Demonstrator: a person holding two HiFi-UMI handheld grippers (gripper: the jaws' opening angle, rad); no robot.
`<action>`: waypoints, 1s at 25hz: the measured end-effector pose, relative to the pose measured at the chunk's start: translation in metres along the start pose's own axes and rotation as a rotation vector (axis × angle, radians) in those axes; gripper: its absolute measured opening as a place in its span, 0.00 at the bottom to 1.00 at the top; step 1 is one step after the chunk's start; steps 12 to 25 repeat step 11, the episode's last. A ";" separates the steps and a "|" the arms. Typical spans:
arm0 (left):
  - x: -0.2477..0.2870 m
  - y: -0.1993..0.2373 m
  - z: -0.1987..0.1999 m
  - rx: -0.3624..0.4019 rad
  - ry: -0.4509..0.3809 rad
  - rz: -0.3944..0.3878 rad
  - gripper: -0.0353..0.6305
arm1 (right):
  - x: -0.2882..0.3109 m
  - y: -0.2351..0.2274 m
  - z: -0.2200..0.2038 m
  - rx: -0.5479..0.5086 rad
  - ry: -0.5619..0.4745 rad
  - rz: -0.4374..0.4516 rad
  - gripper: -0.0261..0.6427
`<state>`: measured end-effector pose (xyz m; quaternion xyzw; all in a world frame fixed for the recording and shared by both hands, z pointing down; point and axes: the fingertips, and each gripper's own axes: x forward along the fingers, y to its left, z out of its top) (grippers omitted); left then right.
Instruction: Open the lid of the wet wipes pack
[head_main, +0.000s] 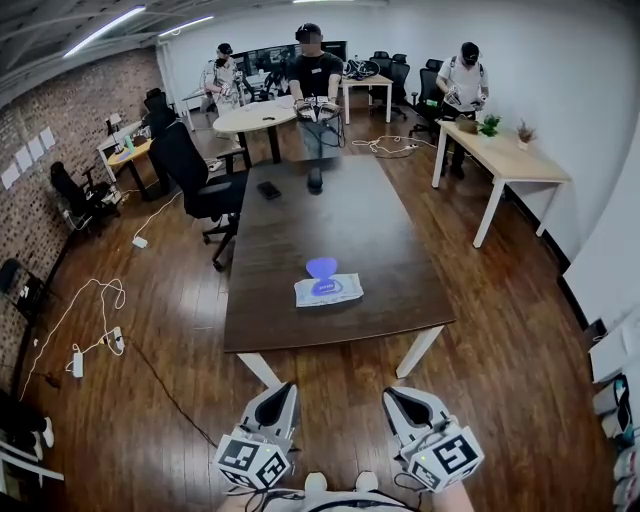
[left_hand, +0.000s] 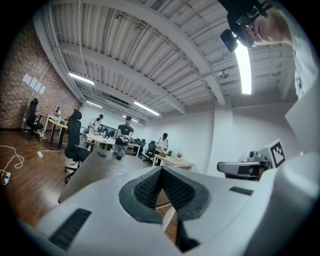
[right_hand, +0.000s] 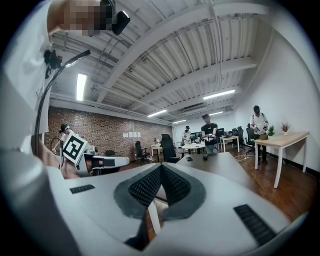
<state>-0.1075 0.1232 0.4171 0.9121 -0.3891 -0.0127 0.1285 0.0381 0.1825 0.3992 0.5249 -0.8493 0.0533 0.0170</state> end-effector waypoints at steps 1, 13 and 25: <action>0.000 -0.001 0.000 0.000 0.001 0.000 0.06 | -0.001 0.000 0.000 -0.001 0.002 0.000 0.05; 0.003 -0.003 -0.001 -0.005 0.008 0.008 0.06 | -0.002 -0.003 -0.002 0.000 0.013 0.006 0.05; 0.003 -0.003 -0.001 -0.005 0.008 0.008 0.06 | -0.002 -0.003 -0.002 0.000 0.013 0.006 0.05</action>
